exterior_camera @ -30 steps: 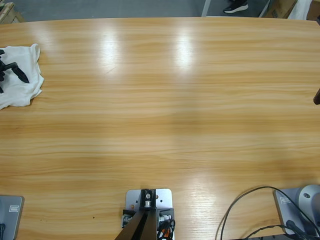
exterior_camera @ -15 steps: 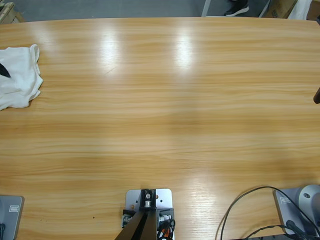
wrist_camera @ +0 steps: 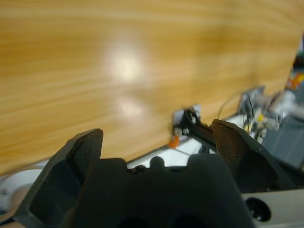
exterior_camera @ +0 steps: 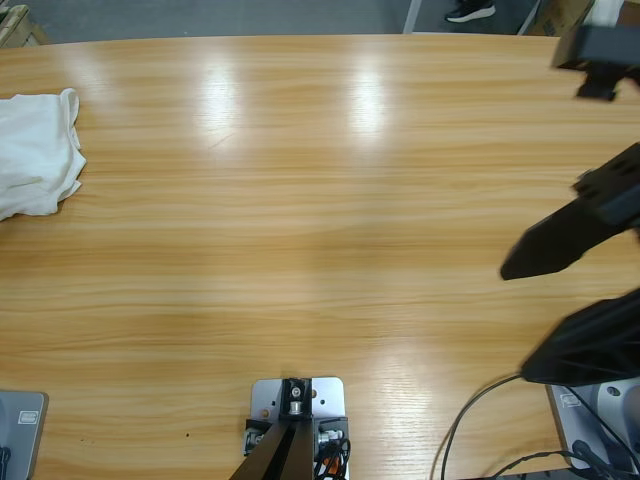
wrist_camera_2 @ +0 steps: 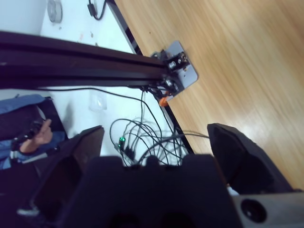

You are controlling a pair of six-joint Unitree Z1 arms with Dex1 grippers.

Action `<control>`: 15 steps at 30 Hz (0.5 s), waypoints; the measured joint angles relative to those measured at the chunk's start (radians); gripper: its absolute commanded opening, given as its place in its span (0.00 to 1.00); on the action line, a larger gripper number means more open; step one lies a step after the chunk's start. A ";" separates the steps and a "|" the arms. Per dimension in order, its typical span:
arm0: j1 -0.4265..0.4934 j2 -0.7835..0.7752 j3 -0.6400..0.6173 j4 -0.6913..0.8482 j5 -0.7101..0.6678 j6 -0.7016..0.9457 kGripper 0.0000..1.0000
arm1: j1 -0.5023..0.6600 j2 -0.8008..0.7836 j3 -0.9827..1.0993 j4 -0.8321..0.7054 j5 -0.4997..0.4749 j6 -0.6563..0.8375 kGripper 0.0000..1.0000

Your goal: Fold clothes

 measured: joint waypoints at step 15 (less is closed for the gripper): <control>-0.573 0.132 0.131 -0.329 0.172 -0.301 0.89 | 0.052 0.116 0.152 -0.148 -0.271 0.039 0.89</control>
